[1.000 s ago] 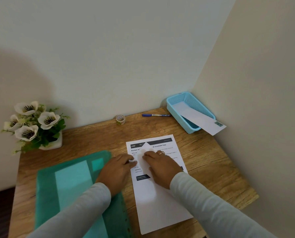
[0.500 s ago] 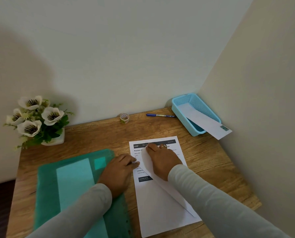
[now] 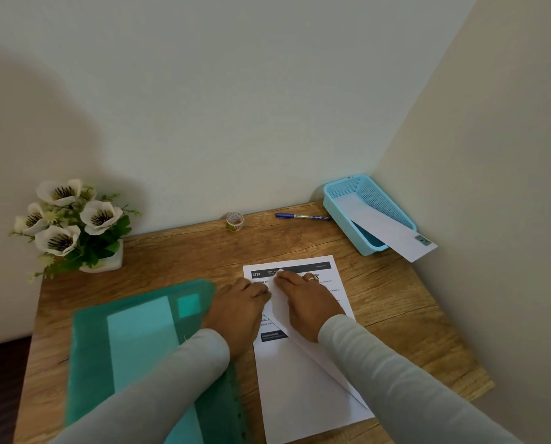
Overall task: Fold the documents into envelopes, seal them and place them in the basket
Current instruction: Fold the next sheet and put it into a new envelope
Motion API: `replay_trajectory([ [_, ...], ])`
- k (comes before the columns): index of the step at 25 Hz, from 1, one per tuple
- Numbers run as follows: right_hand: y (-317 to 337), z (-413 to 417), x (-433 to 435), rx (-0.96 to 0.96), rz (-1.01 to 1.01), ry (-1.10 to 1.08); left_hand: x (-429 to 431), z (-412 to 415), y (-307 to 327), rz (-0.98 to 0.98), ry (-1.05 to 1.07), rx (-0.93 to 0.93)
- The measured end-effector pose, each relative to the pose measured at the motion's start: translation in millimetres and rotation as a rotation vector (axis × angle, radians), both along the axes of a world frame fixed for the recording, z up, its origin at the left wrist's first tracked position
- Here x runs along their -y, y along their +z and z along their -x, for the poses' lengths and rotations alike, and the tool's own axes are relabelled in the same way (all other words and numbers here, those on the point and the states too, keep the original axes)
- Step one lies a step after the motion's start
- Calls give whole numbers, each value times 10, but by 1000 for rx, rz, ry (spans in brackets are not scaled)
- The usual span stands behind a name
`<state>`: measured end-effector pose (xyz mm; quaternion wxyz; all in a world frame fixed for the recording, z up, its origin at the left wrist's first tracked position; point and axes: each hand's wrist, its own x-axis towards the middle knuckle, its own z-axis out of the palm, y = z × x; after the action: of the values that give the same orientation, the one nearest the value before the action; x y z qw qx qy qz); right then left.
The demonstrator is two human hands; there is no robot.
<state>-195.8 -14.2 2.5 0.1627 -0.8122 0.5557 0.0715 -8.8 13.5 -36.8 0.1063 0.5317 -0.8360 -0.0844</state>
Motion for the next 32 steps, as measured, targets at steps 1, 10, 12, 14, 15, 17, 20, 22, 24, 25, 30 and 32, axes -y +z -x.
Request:
replay_trajectory([
  [1,3,-1,12,4,-2,-8,-2,-5,5,-1,7,-8],
  [10,54,-125,-126,-26,-13,42,-193,-178,-145,76,23,17],
  [12,29,-191,-243,-5,-8,95,-195,-178,-132,77,30,4],
  [14,3,-171,-252,-20,-1,108,-196,-182,-126,59,41,17],
  [15,6,-135,-183,-45,0,95,-190,-179,-127,57,37,28],
  [17,25,-51,-6,-78,-24,4,-187,-173,-124,45,23,40],
  [20,40,-10,101,-40,-75,-98,-164,-167,-51,-8,47,38],
  [22,28,-22,82,-9,-72,-87,-101,-106,35,-51,64,25],
  [24,12,-19,65,0,-71,-84,-12,-6,101,-88,49,26],
  [25,1,-14,66,2,-74,-86,31,40,130,-85,47,29],
  [30,3,9,45,29,-74,-82,-23,-56,160,-79,48,17],
  [32,3,6,58,12,-71,-85,-125,-149,132,-92,72,5],
])
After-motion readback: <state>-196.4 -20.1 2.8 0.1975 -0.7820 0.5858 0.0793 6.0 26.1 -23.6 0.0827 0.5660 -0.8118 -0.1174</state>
